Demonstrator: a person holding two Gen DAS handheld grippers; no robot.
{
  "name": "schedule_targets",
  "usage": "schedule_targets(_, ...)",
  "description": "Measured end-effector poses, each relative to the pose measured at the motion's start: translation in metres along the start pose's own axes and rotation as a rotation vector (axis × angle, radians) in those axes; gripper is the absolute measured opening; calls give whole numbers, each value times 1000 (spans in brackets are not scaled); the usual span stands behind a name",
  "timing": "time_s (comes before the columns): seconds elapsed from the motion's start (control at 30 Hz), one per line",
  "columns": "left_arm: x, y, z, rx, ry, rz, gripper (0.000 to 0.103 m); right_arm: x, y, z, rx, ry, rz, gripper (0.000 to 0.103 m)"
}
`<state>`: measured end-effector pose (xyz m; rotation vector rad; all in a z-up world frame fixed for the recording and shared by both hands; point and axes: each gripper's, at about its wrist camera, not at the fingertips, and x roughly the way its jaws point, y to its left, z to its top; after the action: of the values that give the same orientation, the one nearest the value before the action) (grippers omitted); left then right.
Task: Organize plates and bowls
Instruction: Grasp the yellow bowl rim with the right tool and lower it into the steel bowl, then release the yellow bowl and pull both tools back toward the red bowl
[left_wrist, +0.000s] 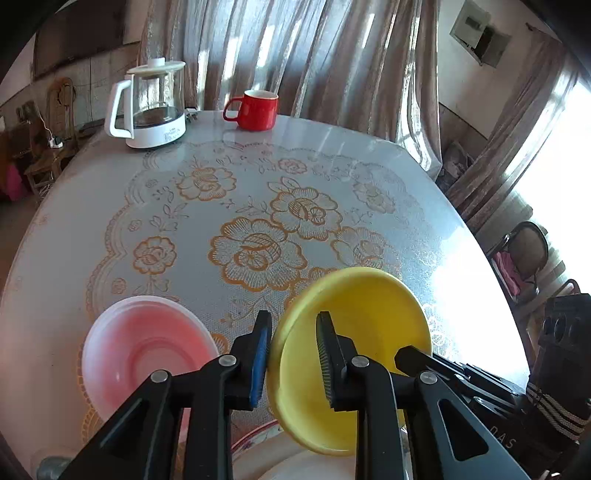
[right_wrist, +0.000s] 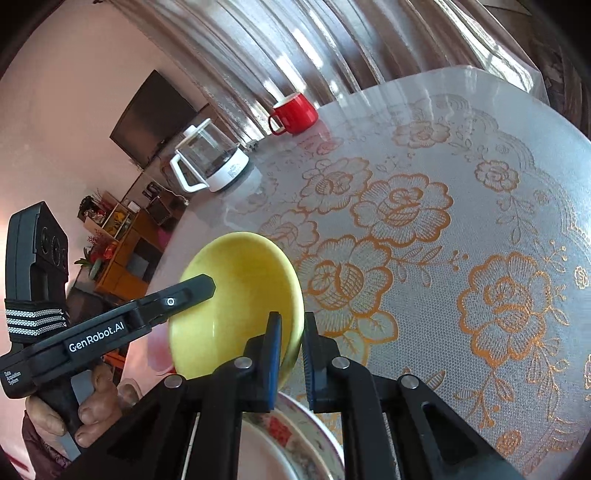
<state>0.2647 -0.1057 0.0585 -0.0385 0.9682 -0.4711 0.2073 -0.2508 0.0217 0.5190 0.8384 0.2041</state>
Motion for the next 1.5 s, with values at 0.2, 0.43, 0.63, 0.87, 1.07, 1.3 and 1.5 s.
schedule_targets(0.2,-50,21,-29,-32,-59,45,26,-17,42,-16,-76,-6,67,9)
schedule_targets(0.43,-107,67,-79,-116,-124,87,27,-11,99,-52,-186,56,145,9)
schedule_targets(0.63,-133,110,-126,-195,-137,135,27,11,142,-88,-260,142,187,10)
schedule_targets(0.87,-131,154,-168,-311,-100,163,27,50,176,-128,-346,247,157,11)
schedule_targets(1.07,-121,160,-182,-320,-89,195,27,66,191,-145,-418,270,88,12)
schedule_targets(1.3,-115,163,-181,-293,-111,258,31,75,200,-153,-482,254,28,13)
schedule_targets(1.5,-114,169,-186,-308,-134,281,38,76,205,-158,-522,217,12,22)
